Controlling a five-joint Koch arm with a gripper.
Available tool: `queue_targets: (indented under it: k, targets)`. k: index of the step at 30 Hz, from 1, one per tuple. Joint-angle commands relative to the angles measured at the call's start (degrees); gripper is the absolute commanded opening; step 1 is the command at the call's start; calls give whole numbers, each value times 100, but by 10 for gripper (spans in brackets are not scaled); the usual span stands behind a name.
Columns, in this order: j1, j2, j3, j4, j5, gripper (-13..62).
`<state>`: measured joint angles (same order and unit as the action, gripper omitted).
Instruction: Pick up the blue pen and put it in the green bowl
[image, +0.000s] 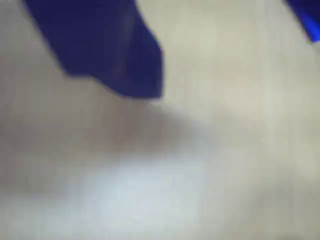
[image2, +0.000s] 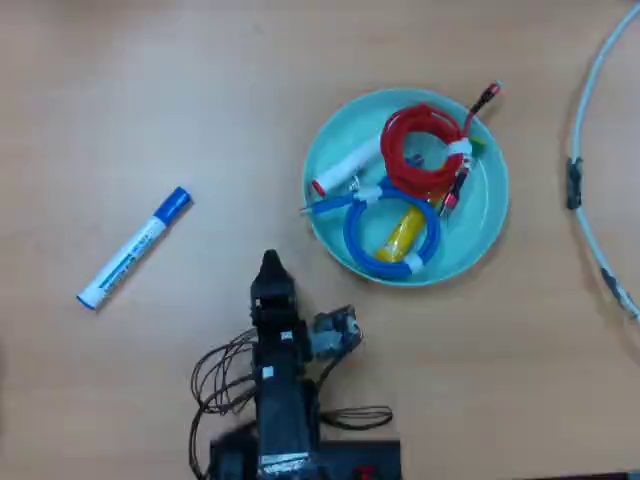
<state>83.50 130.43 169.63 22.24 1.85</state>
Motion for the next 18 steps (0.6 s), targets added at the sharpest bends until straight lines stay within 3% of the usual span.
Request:
queue_targets:
  k: [1,12,18]
  targets:
    - [-2109,-3691,-6882,4816,439,461]
    - [-2268,-3674,-6864,4816,-835,475]
    - [-2391,-3639,-6926,4992,-2786,485]
